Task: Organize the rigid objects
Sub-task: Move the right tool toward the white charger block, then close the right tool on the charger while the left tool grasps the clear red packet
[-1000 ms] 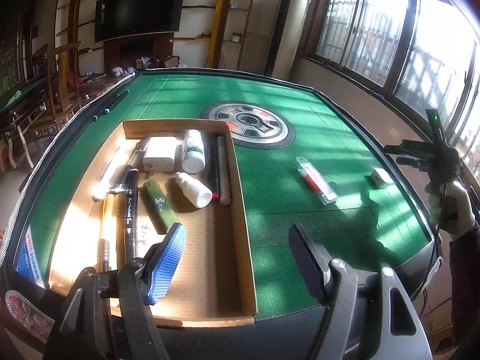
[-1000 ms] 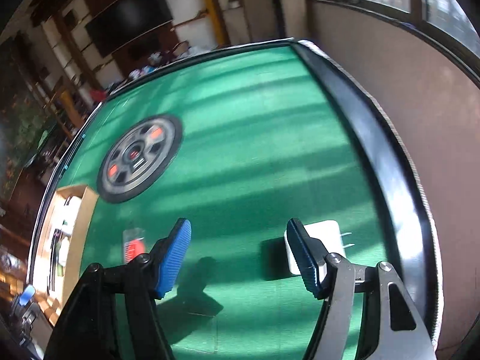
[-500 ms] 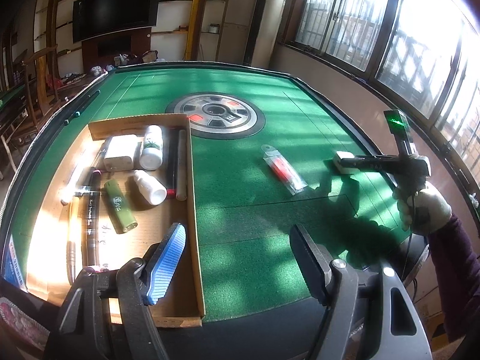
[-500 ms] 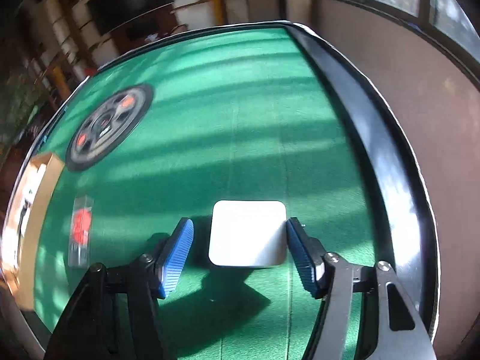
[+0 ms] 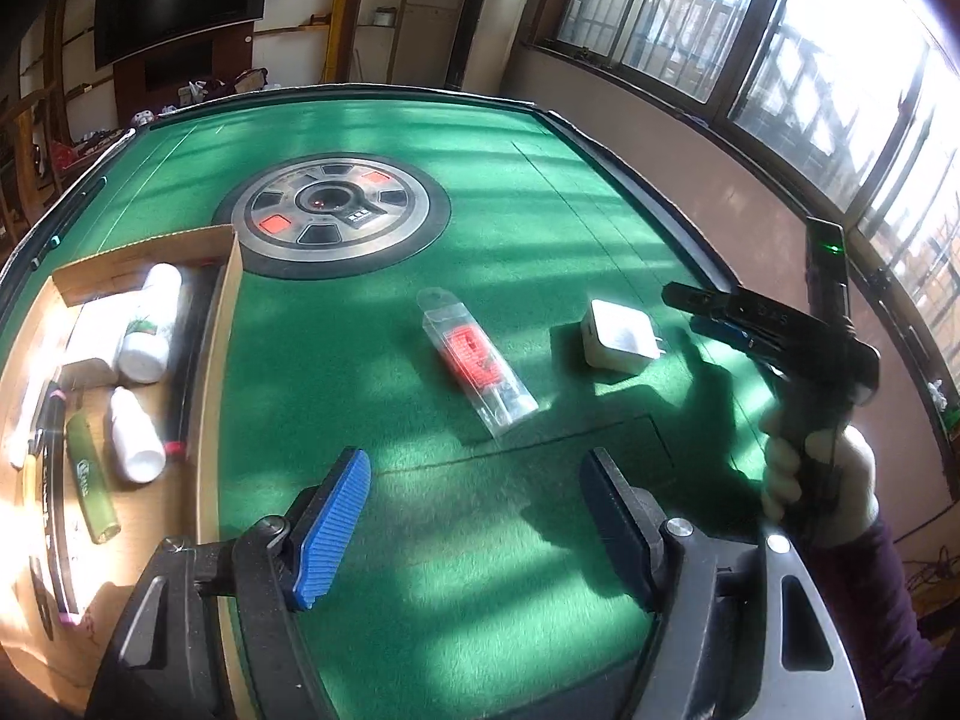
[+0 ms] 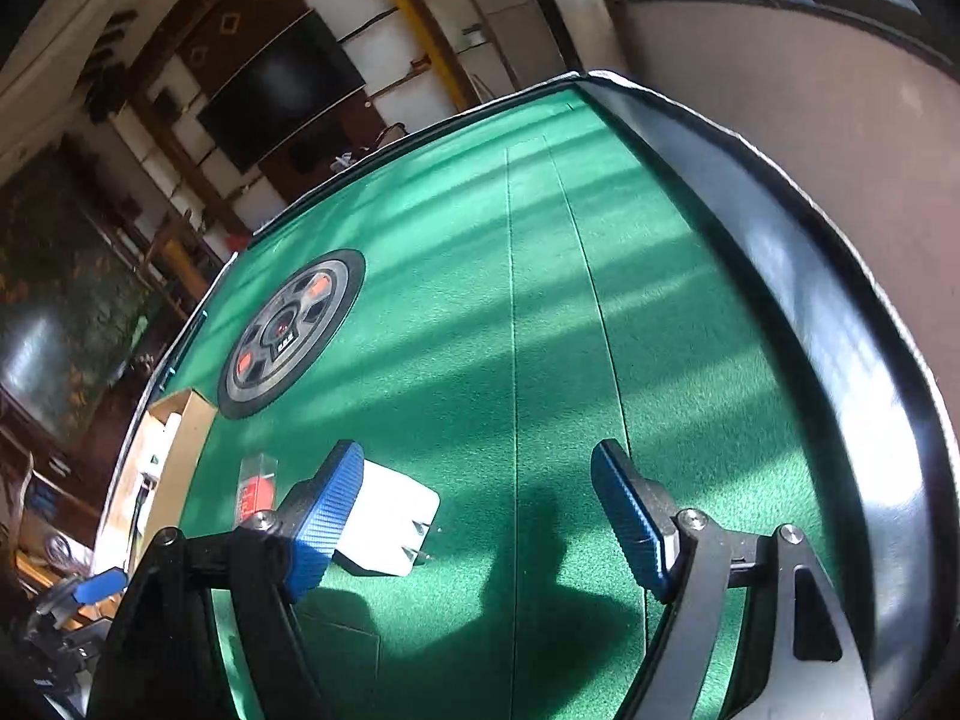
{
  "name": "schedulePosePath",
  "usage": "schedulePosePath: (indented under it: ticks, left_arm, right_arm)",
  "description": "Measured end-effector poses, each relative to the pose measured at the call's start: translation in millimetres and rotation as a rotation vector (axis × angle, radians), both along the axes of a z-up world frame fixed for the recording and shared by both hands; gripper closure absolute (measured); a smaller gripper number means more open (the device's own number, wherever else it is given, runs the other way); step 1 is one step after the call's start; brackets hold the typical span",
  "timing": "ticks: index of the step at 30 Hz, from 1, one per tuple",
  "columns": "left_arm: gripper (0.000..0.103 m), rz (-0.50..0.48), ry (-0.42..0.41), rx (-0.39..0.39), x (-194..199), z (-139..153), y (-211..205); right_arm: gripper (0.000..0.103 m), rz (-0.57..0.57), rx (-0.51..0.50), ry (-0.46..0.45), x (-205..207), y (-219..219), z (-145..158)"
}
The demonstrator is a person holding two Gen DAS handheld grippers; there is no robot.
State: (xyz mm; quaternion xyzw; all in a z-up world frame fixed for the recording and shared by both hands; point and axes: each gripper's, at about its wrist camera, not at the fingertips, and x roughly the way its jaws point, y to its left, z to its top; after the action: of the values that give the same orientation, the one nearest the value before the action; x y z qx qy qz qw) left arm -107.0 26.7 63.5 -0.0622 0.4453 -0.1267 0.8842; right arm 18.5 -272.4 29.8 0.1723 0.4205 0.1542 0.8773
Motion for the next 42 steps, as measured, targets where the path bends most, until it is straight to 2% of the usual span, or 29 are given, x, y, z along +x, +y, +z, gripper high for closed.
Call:
schedulePosePath:
  ticks: [1,6,10,12,13,14,16,19,21,22,23,25,29,34,37,40,42]
  left_arm:
    - [0.027,0.003,0.009,0.003,11,-5,-5]
    - [0.027,0.032,0.083,0.011,61,-32,-24]
    - [0.028,0.007,0.071,0.077,86,-49,-43]
    - [0.051,-0.020,0.033,0.112,87,-48,-48]
    - [0.070,-0.026,0.029,0.122,85,-48,-47]
    - [0.074,-0.032,0.036,0.102,84,-47,-44]
    - [0.074,-0.031,0.055,0.064,81,-47,-36]
    - [0.074,-0.036,0.040,0.051,74,-48,-31]
    - [0.071,-0.041,0.018,0.028,71,-49,-30]
    - [0.063,-0.045,0.009,0.009,70,-49,-30]
    - [0.049,-0.055,0.011,-0.021,71,-49,-30]
    - [0.033,-0.066,0.011,-0.055,70,-49,-35]
    - [0.010,-0.103,0.016,-0.027,68,-49,-49]
    - [0.001,-0.113,0.025,-0.088,71,-50,-47]
    - [0.001,-0.109,0.024,-0.118,69,-50,-44]
    - [0.001,-0.112,0.025,-0.144,70,-51,-41]
    - [0.001,-0.124,0.025,-0.118,68,-50,-42]
  right_arm:
    - [0.025,-0.002,-0.001,0.026,3,0,-4]
    - [0.024,0.018,-0.024,0.005,2,7,-5]
    - [0.019,0.036,-0.066,-0.003,-4,9,-5]
    - [0.017,0.043,-0.065,-0.004,-5,9,-4]
    - [0.017,0.045,-0.060,-0.004,-5,8,-4]
    - [0.016,0.048,-0.053,-0.004,-5,7,-4]
    - [0.015,0.053,-0.043,-0.005,-5,6,-4]
    - [0.013,0.059,-0.046,-0.006,-5,6,-4]
    - [0.013,0.059,-0.053,-0.008,-6,7,-4]
    - [0.013,0.059,-0.057,-0.008,-6,8,-4]
    - [0.013,0.059,-0.058,-0.009,-6,8,-4]
    - [0.012,0.059,-0.061,-0.010,-6,9,-4]
    - [0.010,0.063,-0.070,-0.014,-7,11,-4]
    - [0.005,0.075,-0.087,-0.015,-6,15,-4]
    - [0.000,0.102,-0.094,-0.009,-3,18,-4]
    - [0.000,0.130,-0.107,0.008,3,20,-4]
    - [0.000,0.113,-0.137,0.056,6,24,-2]
